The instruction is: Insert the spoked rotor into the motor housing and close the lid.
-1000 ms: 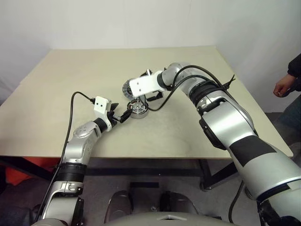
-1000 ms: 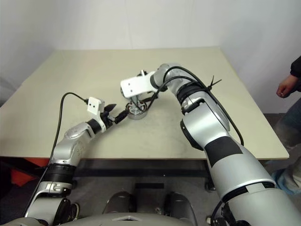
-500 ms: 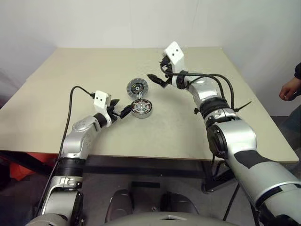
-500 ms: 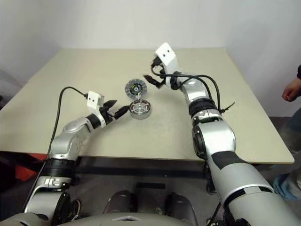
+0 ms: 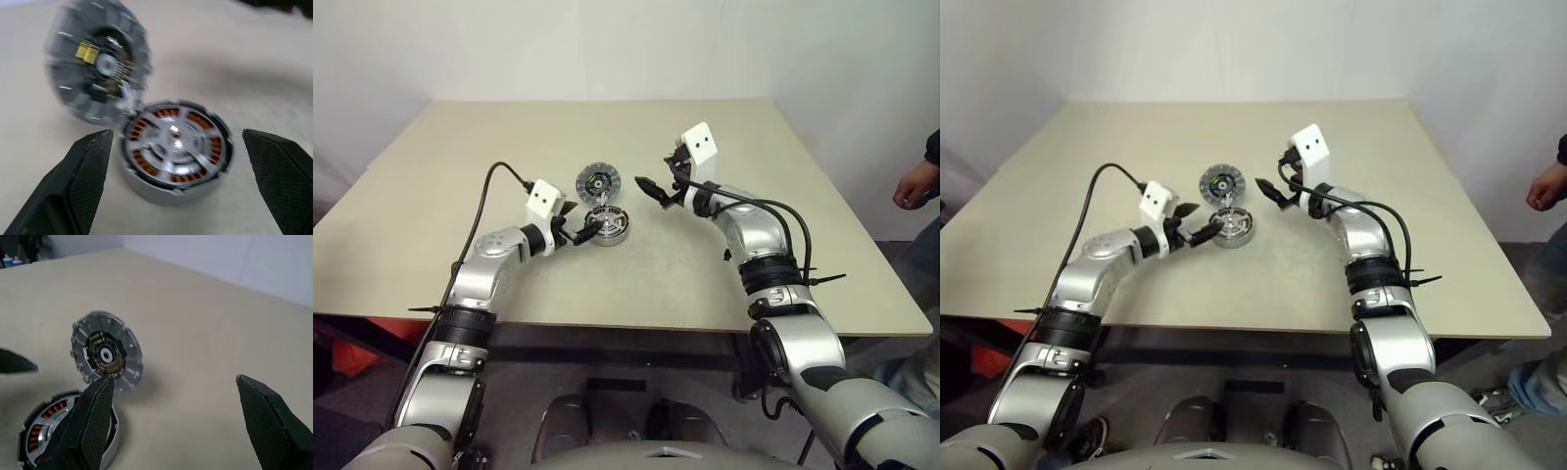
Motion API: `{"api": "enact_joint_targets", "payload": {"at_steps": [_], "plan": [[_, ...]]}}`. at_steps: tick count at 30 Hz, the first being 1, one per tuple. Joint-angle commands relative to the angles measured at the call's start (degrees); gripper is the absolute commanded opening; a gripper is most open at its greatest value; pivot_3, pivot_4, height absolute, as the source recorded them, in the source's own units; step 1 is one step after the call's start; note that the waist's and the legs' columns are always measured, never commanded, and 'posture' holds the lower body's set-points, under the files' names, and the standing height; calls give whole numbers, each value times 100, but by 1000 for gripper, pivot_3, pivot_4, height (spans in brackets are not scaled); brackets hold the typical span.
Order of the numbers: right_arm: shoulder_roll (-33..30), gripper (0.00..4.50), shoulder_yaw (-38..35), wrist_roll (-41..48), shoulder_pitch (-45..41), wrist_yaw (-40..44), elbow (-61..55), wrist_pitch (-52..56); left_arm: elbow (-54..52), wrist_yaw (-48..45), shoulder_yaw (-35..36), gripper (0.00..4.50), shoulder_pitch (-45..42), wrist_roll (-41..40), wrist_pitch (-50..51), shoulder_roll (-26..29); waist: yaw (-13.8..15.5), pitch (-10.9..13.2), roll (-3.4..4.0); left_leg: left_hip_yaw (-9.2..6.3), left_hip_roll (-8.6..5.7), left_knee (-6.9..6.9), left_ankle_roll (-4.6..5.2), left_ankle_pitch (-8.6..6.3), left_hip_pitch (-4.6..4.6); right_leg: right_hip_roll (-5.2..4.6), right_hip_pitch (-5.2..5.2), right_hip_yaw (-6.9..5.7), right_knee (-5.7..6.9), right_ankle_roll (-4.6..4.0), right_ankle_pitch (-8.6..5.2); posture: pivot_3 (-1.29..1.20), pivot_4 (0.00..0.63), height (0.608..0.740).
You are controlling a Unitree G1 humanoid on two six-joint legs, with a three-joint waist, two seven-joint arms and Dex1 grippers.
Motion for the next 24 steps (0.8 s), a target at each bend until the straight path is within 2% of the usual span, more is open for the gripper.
{"api": "enact_joint_targets", "payload": {"at_steps": [1,7,9,11,14,18,24], "plan": [[0,4491,45,92,-66,-96,-193,-68,8,-125,-74,4500,-511,197,61,205,0,0,0,0,0,0,0,0,-1,0,0,0,-1,0,0,0,0,740],[-2,4491,140,84,-24,-148,-128,-180,229,-266,-352,4500,-1180,645,92,463,1,0,0,-3,-3,-1,-5,3,-3,-1,0,-1,-3,0,0,0,0,740],[2,4491,169,72,-28,-148,-106,-224,381,-530,-766,4500,-1567,1267,-809,838,1,0,0,-4,-4,-2,-12,7,-6,-1,-1,-1,-6,-1,1,0,0,740],[35,4491,201,66,-54,-159,-58,-277,769,-908,-1256,4500,-2031,1917,-2122,1250,-3,1,-2,-9,-4,-6,-11,7,-12,0,-4,-4,-11,1,1,0,0,740],[65,4491,243,56,-89,-175,16,-347,1459,-1326,-1710,4500,-2649,2407,-3616,1477,20,2,-2,-19,-7,-14,-18,11,-15,1,-2,-9,-21,4,1,0,0,740],[69,4491,274,57,-139,-222,98,-404,2354,-1892,-1929,4500,-3405,2563,-4806,1370,100,0,1,-17,-11,-16,-18,8,-15,-3,5,-9,-36,13,4,0,0,740],[2,4491,281,57,-160,-279,95,-428,3314,-3155,-2147,4500,-4039,2464,-5657,1004,146,0,1,-12,-11,-16,-31,-1,-22,-8,0,-9,-30,13,5,0,0,740]]}}
